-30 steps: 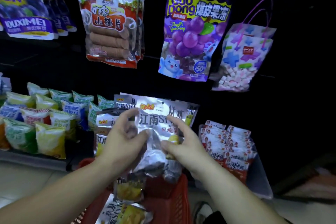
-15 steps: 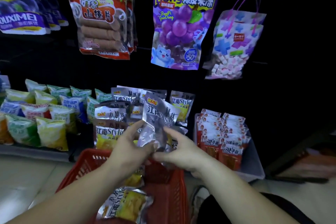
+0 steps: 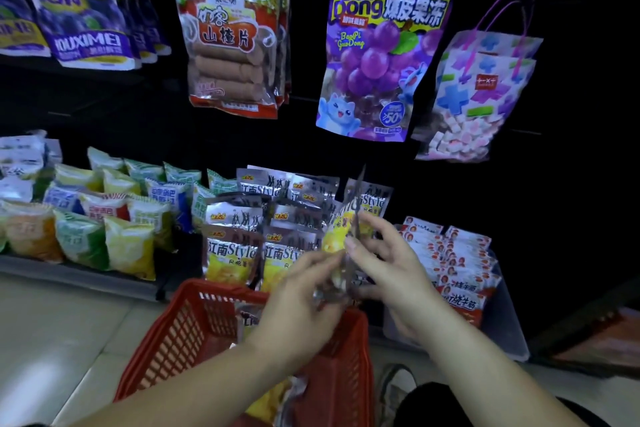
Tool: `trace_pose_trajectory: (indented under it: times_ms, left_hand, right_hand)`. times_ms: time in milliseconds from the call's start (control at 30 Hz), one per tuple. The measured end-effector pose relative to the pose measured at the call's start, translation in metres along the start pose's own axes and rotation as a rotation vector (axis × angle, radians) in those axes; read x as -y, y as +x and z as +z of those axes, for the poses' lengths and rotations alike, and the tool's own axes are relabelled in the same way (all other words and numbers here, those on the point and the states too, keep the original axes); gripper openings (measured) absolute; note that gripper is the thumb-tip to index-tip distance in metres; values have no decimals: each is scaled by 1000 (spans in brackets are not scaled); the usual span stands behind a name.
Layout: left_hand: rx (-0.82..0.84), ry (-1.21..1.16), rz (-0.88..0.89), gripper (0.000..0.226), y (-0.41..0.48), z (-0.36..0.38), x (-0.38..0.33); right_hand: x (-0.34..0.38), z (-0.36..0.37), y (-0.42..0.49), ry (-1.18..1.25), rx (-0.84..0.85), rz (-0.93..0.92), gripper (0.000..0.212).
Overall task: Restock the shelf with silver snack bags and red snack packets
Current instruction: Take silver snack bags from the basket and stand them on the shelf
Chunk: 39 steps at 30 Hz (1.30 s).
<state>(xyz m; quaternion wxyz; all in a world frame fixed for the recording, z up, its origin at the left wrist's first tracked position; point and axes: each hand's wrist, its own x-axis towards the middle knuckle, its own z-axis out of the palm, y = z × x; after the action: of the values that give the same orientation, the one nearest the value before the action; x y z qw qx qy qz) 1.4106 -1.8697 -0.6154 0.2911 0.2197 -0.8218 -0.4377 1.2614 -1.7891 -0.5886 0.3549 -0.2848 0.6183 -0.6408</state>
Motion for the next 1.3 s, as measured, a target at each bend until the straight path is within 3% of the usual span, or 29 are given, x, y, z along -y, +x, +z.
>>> trace_pose_trajectory:
  times_ms: [133,267,333,433,500,600,700,800,900,1067,1133,1233,1300]
  left_hand:
    - [172,-60,34,34,-6,6,-10]
    - [-92,-74,-128,33,13,-10,7]
    - [-82,-92,-266,51,21,-22,13]
    - [6,-359,-428,50,31,-30,17]
    - [16,-318,-393,43,37,-30,23]
    - [58,-247,-368,33,51,-27,29]
    - [41,-140,-299,36,77,-26,34]
    - [120,-45,-262,39,117,-21,48]
    - [199,-49,-260,50,159,-8,59]
    - [102,-43,-345,39,206,27,112]
    - [138,16,-380,35,210,42,135]
    - [241,57,-404,33,208,63,165]
    - [224,41,-439,31,208,71,176]
  right_hand:
    - [-8,0,4,-76,-122,-82,50]
    - [-1,-8,6,-121,-89,-34,57]
    - [-1,-12,6,-109,-23,-1,57]
    - [-6,-9,6,-81,-28,34,40]
    - [-3,-8,15,-96,-191,-17,36]
    - [15,-17,42,-48,-380,-64,53]
    - [30,-33,70,-169,-325,-47,72]
    - [34,-46,100,-419,-255,-58,50]
    - [30,-61,136,-362,-275,-76,10]
    - [-6,-89,190,-525,-313,-160,18]
    - [-27,-92,203,-548,-309,-154,12]
    - [-66,-91,216,-583,-250,-79,9]
    - [-95,-95,223,-622,-171,56,10]
